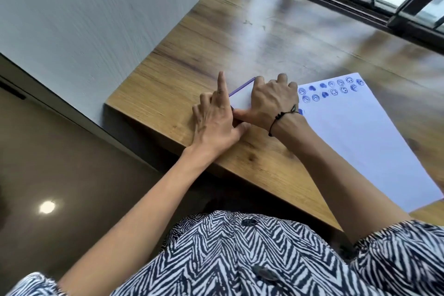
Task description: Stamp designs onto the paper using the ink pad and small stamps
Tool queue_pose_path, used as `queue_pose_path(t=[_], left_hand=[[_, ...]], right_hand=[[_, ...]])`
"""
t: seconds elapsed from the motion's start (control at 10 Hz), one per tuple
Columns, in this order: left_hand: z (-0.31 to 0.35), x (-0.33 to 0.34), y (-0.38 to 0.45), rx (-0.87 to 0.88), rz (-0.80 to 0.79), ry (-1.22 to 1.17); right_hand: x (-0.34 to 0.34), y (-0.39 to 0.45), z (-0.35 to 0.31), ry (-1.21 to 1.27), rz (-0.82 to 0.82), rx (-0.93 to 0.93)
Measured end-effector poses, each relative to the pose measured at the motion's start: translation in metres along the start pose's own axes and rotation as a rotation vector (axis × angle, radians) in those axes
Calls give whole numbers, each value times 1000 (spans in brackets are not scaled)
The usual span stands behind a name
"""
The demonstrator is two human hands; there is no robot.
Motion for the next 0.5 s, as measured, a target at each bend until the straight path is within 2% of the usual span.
queue_pose_path(t=[0.3, 0.5], left_hand=[[0, 4, 1, -12, 27, -20], [4, 1, -3, -32, 20, 16]], right_hand=[[3, 2, -6, 36, 40, -29], [-1, -2, -1, 87, -28, -52]])
Point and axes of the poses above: each hand's wrist, its own y-axis towards the middle knuckle, its own x-axis out of the palm, z = x × y, the point moved 6 cm from there along y, towards the middle knuckle, and after that the axes turned 2 degrees about -x, right-handed, at the moved point
